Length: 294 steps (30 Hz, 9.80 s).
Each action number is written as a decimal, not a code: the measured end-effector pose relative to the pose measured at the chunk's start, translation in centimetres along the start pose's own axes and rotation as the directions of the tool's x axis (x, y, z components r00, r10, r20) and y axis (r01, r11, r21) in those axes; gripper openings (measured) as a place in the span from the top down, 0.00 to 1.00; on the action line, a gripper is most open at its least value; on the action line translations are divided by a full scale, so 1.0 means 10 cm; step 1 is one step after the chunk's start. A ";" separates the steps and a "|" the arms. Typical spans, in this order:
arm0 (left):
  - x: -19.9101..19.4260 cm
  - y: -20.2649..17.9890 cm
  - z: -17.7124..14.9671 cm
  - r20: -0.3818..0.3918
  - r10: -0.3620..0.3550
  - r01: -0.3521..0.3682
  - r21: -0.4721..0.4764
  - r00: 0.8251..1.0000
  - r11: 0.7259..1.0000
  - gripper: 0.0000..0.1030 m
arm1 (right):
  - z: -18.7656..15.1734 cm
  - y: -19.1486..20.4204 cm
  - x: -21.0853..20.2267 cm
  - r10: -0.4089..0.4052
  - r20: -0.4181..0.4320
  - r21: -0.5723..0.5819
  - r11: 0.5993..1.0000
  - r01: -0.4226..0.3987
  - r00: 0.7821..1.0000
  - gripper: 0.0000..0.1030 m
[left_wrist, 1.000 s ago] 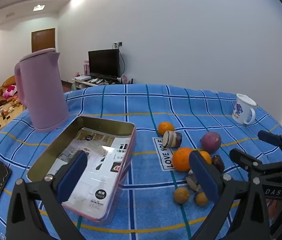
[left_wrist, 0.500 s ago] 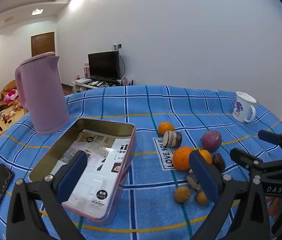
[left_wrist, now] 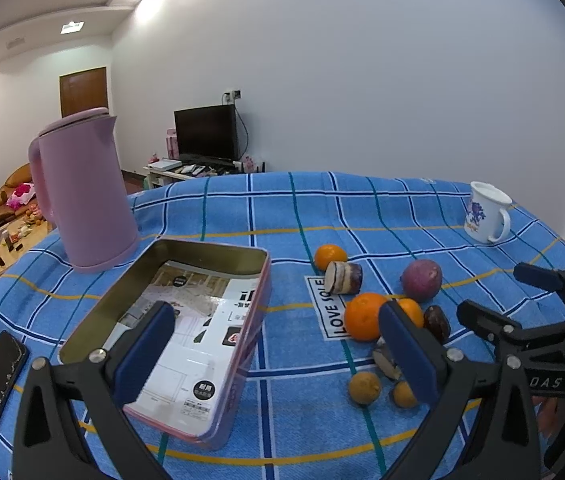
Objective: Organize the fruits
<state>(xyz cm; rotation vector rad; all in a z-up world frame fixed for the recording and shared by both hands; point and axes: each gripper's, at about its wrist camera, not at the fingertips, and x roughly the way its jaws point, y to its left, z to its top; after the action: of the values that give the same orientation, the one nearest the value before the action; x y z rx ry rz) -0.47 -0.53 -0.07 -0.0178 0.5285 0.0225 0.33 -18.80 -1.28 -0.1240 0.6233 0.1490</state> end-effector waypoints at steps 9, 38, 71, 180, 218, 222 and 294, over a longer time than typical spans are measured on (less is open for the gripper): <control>-0.01 -0.02 -0.01 0.003 0.007 -0.007 0.005 1.000 1.000 0.00 | -0.01 -0.01 0.00 0.004 -0.002 -0.001 1.000 -0.004 1.000 0.01; -0.01 0.01 -0.04 0.007 0.016 -0.016 0.019 1.000 1.000 0.00 | -0.05 0.01 0.02 0.015 -0.009 0.005 1.000 -0.015 1.000 0.01; 0.01 0.05 -0.19 -0.002 0.029 -0.029 0.038 1.000 0.999 0.00 | -0.27 0.05 0.15 0.110 -0.066 0.049 0.993 -0.106 0.992 0.13; 0.60 -0.48 -0.50 -0.340 -0.234 0.252 0.009 0.911 0.968 0.67 | -0.48 -0.09 0.18 0.245 -0.080 0.061 0.969 -0.240 0.966 0.56; -0.03 -0.09 -0.21 -0.018 -0.133 0.134 0.046 0.991 0.990 0.73 | -0.14 0.35 -0.14 0.259 0.041 -0.072 0.964 -0.255 0.965 0.56; -0.04 -0.02 -0.20 -0.014 -0.116 0.116 0.038 0.993 0.992 0.73 | -0.09 0.42 -0.12 0.268 0.040 -0.087 0.961 -0.264 0.963 0.56; 0.39 1.18 -0.08 -0.085 0.128 -0.131 -0.020 0.988 0.991 0.73 | 0.52 1.71 0.71 0.388 -0.077 -0.274 0.877 -0.394 0.918 0.56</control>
<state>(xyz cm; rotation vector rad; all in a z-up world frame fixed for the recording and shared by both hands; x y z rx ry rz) 2.15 11.29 -2.87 -0.0090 0.6125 0.1559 6.04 -0.50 -2.50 -0.2777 0.6392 0.6338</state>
